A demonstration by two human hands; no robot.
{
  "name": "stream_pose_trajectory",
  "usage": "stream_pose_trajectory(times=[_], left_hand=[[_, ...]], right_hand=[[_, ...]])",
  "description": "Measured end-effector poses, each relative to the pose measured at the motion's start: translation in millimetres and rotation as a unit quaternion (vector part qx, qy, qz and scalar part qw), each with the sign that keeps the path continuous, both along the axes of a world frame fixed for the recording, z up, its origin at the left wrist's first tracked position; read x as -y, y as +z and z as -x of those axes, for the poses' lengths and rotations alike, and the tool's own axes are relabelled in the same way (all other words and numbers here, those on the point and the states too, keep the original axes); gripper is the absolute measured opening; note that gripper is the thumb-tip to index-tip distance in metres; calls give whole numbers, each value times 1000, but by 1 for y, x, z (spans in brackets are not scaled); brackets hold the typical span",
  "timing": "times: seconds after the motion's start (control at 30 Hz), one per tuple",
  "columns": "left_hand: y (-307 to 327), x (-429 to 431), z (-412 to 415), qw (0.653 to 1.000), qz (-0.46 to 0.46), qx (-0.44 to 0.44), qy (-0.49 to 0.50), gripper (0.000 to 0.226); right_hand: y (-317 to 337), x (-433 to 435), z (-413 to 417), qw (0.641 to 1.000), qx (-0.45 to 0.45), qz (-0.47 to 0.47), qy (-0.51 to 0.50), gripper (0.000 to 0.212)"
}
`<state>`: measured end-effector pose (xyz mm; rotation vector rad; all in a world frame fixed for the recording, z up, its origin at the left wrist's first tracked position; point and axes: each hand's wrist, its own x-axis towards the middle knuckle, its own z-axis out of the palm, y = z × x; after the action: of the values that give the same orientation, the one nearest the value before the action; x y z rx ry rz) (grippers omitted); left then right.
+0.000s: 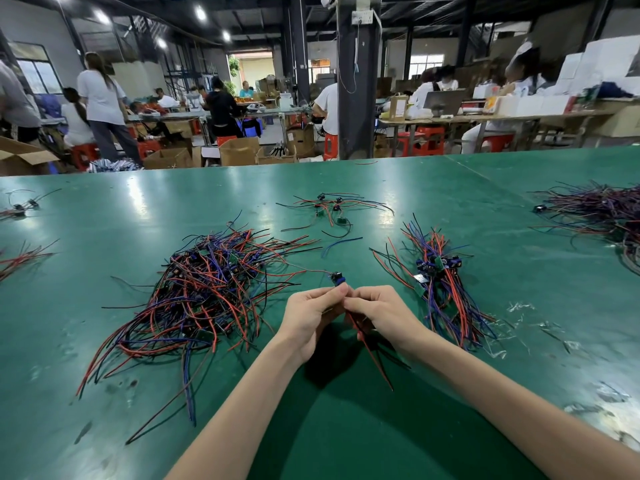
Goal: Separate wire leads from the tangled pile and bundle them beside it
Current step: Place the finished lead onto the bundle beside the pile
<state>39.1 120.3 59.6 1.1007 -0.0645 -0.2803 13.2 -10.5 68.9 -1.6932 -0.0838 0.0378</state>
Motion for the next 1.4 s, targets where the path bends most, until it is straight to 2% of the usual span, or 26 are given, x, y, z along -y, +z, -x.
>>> stream_pose_trajectory(times=[0.17,0.33,0.43,0.73,0.87,1.1,1.23,1.4], left_hand=[[1,5,4,999,-16,2,37,7],[-2,6,3,971,-160,136,117,15],[-2,4,1,963,-186,145,131,14],[8,-21,-14,969,-119,70,204,12],[11,-26,-16,966,-125,64,216,9],[15,-48,-25,962,-73,26,262,7],[16,-46,-24,963,-64,27,260,4],[22,-44,-23,967,-39,41,250,5]], right_hand=[[1,1,-2,1000,-23,-4,-18,25],[1,1,-2,999,-30,0,-32,28],[1,0,-1,999,-34,-1,-36,27],[-1,-6,5,998,-59,31,-2,23],[0,-7,6,998,-37,59,6,24],[-6,-10,10,986,27,163,28,25],[-4,-8,9,972,61,226,14,36],[-3,-1,3,971,41,233,-16,45]])
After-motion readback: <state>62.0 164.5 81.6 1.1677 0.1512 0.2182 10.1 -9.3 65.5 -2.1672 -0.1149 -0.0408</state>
